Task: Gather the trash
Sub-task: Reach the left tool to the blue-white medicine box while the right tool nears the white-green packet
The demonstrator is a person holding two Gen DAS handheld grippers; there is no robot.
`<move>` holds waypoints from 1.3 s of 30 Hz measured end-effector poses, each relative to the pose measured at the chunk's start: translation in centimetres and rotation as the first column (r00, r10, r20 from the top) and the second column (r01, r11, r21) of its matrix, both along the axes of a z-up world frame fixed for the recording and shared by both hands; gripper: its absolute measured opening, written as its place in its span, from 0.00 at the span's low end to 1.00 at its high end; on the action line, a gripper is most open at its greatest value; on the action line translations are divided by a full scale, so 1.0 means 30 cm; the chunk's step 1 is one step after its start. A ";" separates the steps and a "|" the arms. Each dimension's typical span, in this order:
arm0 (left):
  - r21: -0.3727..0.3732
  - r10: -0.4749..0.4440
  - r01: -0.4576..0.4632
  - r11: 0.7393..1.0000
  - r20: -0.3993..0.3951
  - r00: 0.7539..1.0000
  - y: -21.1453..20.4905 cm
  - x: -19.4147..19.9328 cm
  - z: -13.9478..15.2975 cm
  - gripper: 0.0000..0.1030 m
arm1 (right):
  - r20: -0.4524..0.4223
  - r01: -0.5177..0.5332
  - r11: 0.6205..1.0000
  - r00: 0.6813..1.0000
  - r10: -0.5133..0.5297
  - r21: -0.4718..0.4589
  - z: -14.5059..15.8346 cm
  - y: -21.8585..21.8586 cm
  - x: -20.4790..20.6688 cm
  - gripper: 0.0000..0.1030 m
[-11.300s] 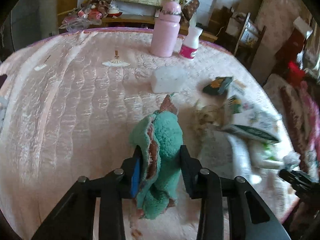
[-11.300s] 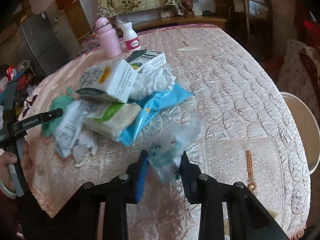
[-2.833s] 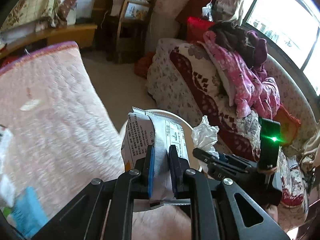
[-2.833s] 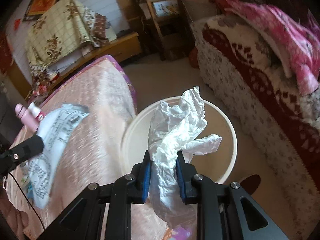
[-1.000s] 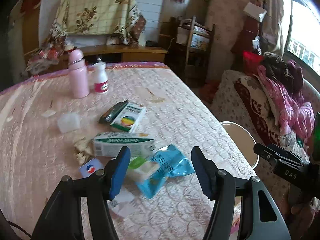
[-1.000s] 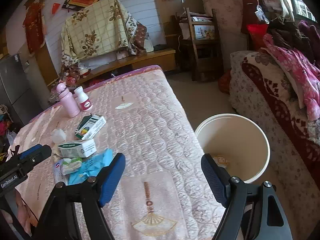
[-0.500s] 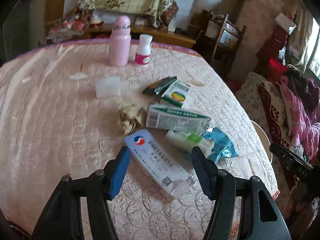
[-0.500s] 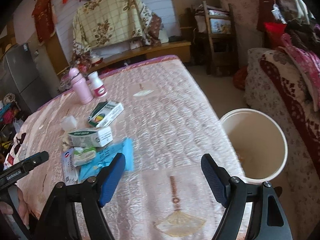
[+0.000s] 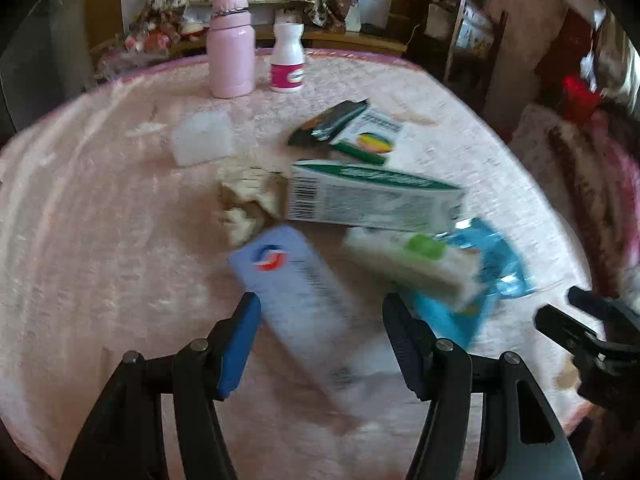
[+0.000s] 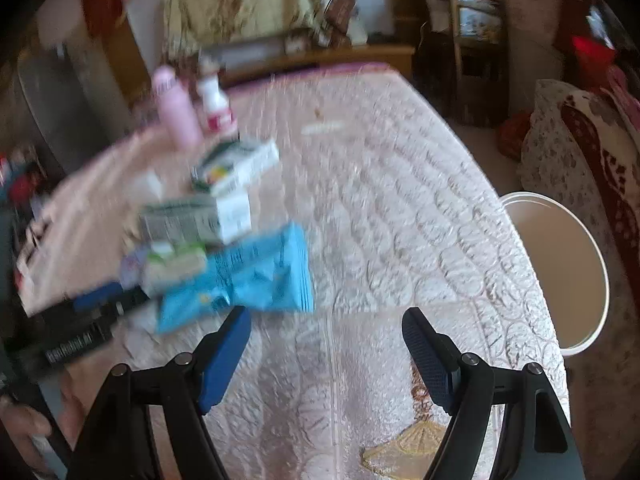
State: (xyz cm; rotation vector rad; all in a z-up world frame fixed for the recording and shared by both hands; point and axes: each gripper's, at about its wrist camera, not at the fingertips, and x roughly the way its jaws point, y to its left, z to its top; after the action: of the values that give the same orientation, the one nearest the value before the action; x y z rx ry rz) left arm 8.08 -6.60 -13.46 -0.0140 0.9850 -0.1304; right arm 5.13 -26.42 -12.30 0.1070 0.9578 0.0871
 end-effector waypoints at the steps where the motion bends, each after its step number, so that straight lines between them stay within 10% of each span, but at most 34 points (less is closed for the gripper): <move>1: 0.005 -0.004 0.004 1.000 -0.010 1.000 0.021 0.002 -0.007 0.64 | -0.016 -0.029 1.000 0.999 0.028 -0.008 -0.009 0.015 0.005 0.78; 10: -0.052 0.069 -0.072 0.996 -0.056 0.996 0.246 -0.007 0.014 0.65 | 0.016 0.064 0.979 0.998 -0.062 -0.193 -0.020 0.013 0.194 0.78; 22: -0.183 0.027 -0.044 0.982 -0.092 0.995 0.112 0.016 -0.020 0.65 | -0.040 0.066 0.995 0.997 -0.063 0.080 -0.015 0.002 0.097 0.78; 31: -0.029 0.030 -0.033 0.999 -0.079 0.996 0.028 0.063 -0.054 0.65 | -0.029 0.062 0.992 0.998 -0.059 0.109 0.002 -0.002 0.067 0.78; 39: -0.013 0.060 -0.062 0.998 -0.120 0.991 0.257 0.024 -0.055 0.65 | 0.018 -0.142 0.971 0.990 0.142 0.190 0.080 0.127 0.095 0.78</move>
State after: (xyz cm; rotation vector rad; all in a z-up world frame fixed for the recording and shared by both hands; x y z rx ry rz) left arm 8.80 1.12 -15.12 -0.0679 1.1022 -0.0821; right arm 7.98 -22.59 -9.90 0.2148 0.9509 0.3117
